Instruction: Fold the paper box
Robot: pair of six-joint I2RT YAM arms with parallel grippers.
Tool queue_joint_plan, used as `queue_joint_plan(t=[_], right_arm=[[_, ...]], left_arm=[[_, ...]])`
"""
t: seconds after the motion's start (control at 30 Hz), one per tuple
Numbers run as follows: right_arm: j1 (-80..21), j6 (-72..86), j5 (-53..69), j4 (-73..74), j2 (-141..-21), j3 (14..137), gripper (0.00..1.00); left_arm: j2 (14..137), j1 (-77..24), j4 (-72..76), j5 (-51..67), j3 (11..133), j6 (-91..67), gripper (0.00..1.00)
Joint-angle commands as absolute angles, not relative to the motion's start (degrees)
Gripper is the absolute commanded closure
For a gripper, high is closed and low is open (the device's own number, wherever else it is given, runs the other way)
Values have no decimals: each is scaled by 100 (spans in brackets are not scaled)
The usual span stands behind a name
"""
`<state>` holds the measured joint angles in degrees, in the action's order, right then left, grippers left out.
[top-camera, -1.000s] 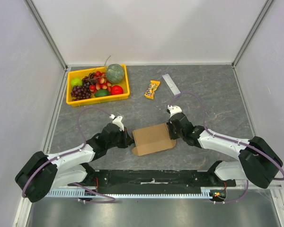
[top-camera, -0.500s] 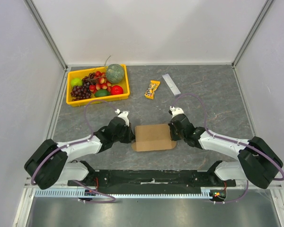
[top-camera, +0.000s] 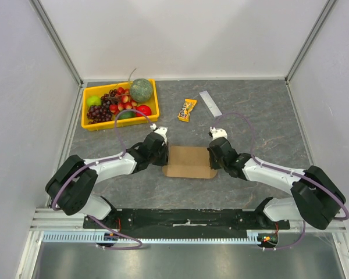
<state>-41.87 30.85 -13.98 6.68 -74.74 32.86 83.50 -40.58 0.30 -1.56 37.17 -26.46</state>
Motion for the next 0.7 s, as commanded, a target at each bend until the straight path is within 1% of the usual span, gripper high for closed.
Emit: queue_joint_plan(t=[0.0,0.07,0.13,0.2,0.27,0.4,0.47,0.53,0.6,0.67], right_arm=[[-4184,3103,-1423,465,-7646,3849,97],[-4157,3094,-1581,614,-7690,3920,96],[-4105,3094,-1862,834,-7691,3972,93],[-4043,3041,-2126,1019,-7577,3964,84],[-3973,3006,-2337,1194,-7401,3929,78],[-3885,2909,-2619,1537,-7006,3902,64],[-3885,2822,-2436,1573,-6743,3850,64],[-3885,2559,-1945,1320,-6435,3701,64],[-3885,2339,-1260,986,-6075,3482,68],[-3885,2215,-636,591,-5749,3297,74]], left_arm=[[8394,-4096,35,-316,4140,-2391,98],[8341,-4096,-165,-500,4157,-2382,98],[8271,-4061,-359,-755,4192,-2364,97],[8122,-3999,-535,-992,4140,-2382,93],[7885,-3920,-632,-1186,4009,-2399,89],[7227,-3771,-721,-1336,3762,-2470,85],[6796,-3779,-564,-1127,3570,-2505,85],[6295,-3779,-195,-749,3271,-2496,85],[5926,-3797,209,-283,3086,-2444,88],[5714,-3806,639,226,2910,-2426,92]])
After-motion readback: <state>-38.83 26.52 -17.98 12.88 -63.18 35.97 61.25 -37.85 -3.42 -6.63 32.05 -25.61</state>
